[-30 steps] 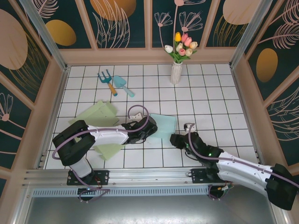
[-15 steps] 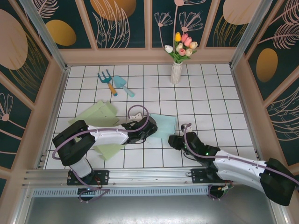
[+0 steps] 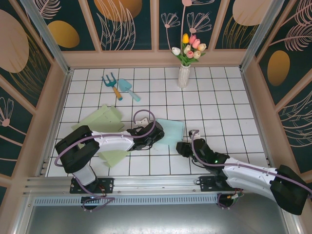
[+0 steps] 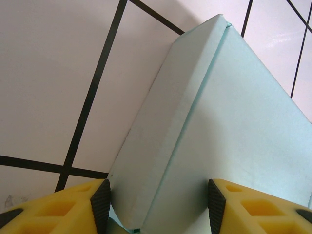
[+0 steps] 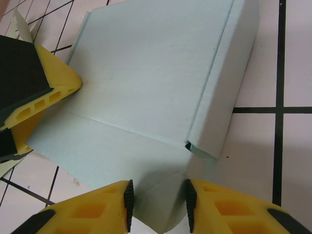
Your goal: Fold the paper box
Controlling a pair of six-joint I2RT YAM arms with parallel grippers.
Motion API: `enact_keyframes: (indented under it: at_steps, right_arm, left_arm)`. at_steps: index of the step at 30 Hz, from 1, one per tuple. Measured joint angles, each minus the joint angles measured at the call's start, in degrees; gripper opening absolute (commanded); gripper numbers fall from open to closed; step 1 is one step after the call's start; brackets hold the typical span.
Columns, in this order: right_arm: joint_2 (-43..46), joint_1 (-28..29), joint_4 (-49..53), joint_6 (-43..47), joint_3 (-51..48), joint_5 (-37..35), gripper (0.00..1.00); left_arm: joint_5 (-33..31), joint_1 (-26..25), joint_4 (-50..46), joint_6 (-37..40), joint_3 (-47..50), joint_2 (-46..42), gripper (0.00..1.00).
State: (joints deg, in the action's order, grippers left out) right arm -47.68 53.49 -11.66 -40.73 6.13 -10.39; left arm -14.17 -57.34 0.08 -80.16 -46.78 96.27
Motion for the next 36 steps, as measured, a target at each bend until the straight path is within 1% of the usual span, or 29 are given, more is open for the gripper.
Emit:
enact_keyframes:
  at_steps: [17, 25, 32, 36]
  right_arm:
    - [0.04, -0.04, -5.29, 0.17, -2.97, -2.43, 0.33]
    - [0.04, -0.04, -6.45, 0.17, -3.34, -1.99, 0.35]
    - [0.0, -0.07, -6.62, 0.39, -3.37, -2.01, 0.34]
    - [0.0, -0.07, -8.37, 0.44, -4.26, -2.12, 0.33]
  left_arm:
    - [-0.02, 0.0, 0.44, 0.2, 0.02, 0.22, 0.55]
    - [-0.02, 0.0, 0.46, 0.2, 0.0, 0.22, 0.55]
    - [-0.02, 0.0, 0.46, 0.37, 0.0, 0.22, 0.55]
    - [-0.02, 0.0, 0.46, 0.37, 0.0, 0.22, 0.54]
